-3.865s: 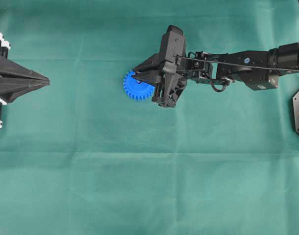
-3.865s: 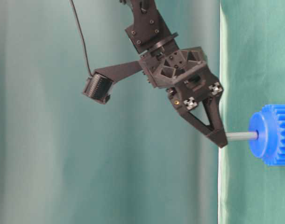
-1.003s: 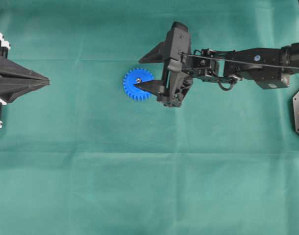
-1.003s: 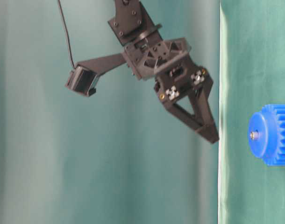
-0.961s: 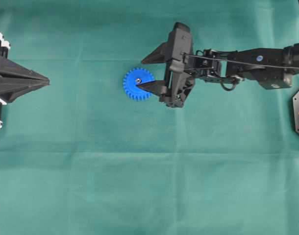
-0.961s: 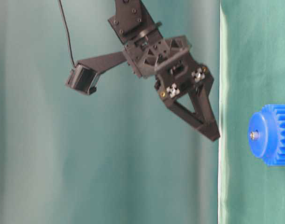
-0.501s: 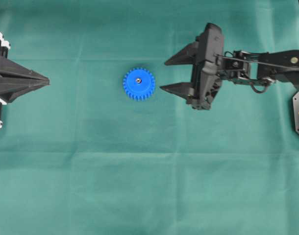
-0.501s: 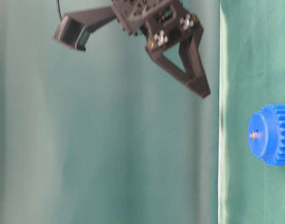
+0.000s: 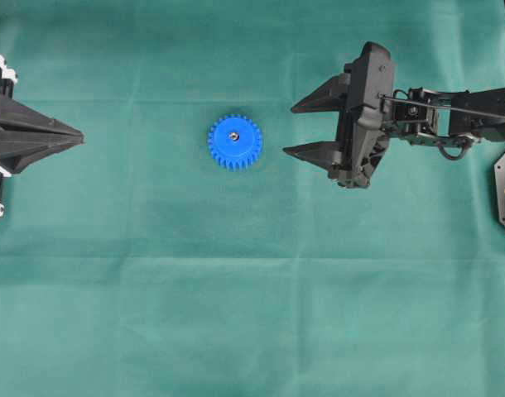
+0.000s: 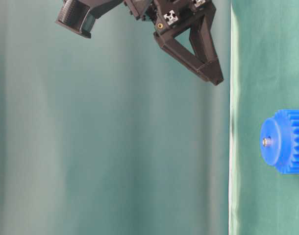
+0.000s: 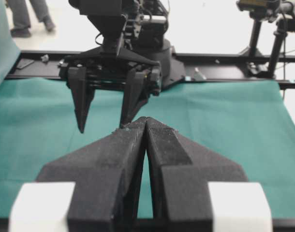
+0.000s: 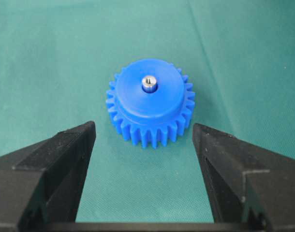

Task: Insert the shaft placed at a random location into the center hole of the medium gear at another random location.

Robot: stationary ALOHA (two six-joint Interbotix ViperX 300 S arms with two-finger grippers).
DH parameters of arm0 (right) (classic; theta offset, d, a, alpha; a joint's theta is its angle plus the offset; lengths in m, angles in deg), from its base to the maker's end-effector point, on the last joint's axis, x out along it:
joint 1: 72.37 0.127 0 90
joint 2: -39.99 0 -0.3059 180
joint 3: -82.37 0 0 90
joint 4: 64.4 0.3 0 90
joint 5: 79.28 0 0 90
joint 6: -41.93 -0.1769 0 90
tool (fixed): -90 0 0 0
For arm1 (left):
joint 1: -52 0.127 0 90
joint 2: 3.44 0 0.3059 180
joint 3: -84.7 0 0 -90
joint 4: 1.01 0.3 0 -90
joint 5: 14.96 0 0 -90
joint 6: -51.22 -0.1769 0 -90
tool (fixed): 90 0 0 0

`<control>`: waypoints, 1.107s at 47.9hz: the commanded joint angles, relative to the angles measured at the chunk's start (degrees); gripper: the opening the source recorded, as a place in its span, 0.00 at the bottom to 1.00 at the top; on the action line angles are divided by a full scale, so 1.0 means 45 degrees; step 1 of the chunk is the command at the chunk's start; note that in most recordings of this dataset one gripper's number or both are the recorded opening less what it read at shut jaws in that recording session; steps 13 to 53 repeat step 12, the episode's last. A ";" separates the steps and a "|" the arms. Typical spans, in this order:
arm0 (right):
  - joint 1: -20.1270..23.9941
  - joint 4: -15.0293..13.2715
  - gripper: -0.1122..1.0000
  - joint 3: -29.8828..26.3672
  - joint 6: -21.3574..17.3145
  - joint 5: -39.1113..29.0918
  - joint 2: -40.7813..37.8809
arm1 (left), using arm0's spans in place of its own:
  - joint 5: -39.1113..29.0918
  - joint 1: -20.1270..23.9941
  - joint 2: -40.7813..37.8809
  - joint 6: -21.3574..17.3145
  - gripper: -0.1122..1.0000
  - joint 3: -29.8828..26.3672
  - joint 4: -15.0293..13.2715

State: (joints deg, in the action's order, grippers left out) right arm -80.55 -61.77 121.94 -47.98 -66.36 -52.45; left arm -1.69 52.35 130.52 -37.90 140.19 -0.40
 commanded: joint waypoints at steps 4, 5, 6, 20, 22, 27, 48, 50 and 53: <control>0.0020 0.0020 0.85 -0.0137 -0.0098 0.0098 0.0254 | 0.0059 0.0020 -0.0039 0.0020 0.10 -0.0273 0.0000; 0.0020 0.0020 0.85 -0.0137 -0.0098 0.0098 0.0254 | 0.0059 0.0020 -0.0059 0.0020 0.10 -0.0273 0.0020; 0.0020 0.0020 0.85 -0.0137 -0.0098 0.0098 0.0273 | 0.0059 0.0020 -0.0059 0.0020 0.10 -0.0273 0.0020; 0.0020 0.0020 0.85 -0.0137 -0.0098 0.0098 0.0254 | -0.0020 0.0020 -0.0059 0.0020 0.10 -0.0254 0.0020; 0.0020 0.0020 0.85 -0.0137 -0.0098 0.0098 0.0254 | -0.0020 0.0020 -0.0059 0.0020 0.10 -0.0254 0.0020; 0.0020 0.0020 0.85 -0.0137 -0.0098 0.0098 0.0254 | -0.0020 0.0020 -0.0059 0.0020 0.10 -0.0254 0.0020; 0.0020 0.0020 0.85 -0.0137 -0.0098 0.0098 0.0254 | -0.0020 0.0020 -0.0059 0.0020 0.10 -0.0254 0.0020; 0.0020 0.0020 0.85 -0.0137 -0.0098 0.0098 0.0254 | -0.0020 0.0020 -0.0059 0.0020 0.10 -0.0254 0.0020; 0.0020 0.0020 0.85 -0.0137 -0.0098 0.0098 0.0254 | -0.0020 0.0020 -0.0059 0.0020 0.10 -0.0254 0.0020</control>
